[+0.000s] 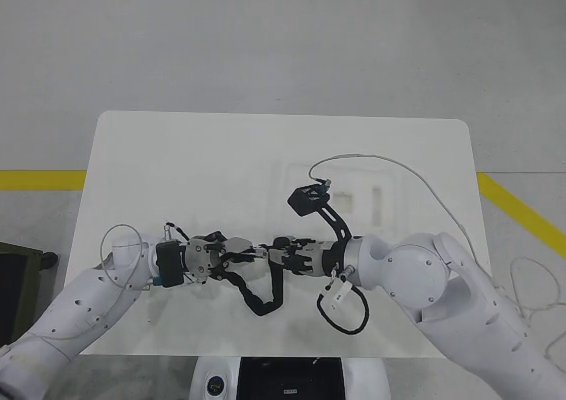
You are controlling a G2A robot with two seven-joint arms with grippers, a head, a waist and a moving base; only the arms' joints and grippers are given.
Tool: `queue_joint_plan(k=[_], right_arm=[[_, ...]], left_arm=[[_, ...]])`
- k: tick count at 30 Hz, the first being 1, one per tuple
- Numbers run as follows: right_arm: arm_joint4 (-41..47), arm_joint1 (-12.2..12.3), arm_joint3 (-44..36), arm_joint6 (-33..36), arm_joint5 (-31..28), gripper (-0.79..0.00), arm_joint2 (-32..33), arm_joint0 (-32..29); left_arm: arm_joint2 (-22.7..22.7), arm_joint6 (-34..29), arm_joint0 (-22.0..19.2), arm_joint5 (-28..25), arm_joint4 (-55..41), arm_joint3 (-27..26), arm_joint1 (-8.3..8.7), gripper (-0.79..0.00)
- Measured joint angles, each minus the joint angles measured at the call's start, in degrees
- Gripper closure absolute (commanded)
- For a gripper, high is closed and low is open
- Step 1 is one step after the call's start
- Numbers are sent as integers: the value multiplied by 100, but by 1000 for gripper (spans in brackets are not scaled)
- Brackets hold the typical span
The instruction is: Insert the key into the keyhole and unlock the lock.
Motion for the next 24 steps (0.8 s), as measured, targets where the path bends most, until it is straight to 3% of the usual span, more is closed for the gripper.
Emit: queue_joint_plan(k=[3,7,14,20,23,24], right_arm=[[43,-14,37,-3,-24,-286,-15,33],[93,-26,55,-26,-58,-372,-16,42],[132,-19,-26,-52,-122,-428,81,-9],[-20,42,-357,-69,-350,-431,340,-178],[-127,97,-498,-84,-475,-406,565,-357],[-142,113,-528,-99,-516,-360,640,-423]], left_arm=[[-5,8,10,9,-1,2,-7,0],[-8,15,16,16,-16,24,-14,0],[-15,11,22,12,-43,67,-27,0],[-39,-73,59,-72,-274,151,-31,0],[-53,-93,72,-93,-391,175,-20,0],[-56,-94,77,-93,-417,176,-14,0]])
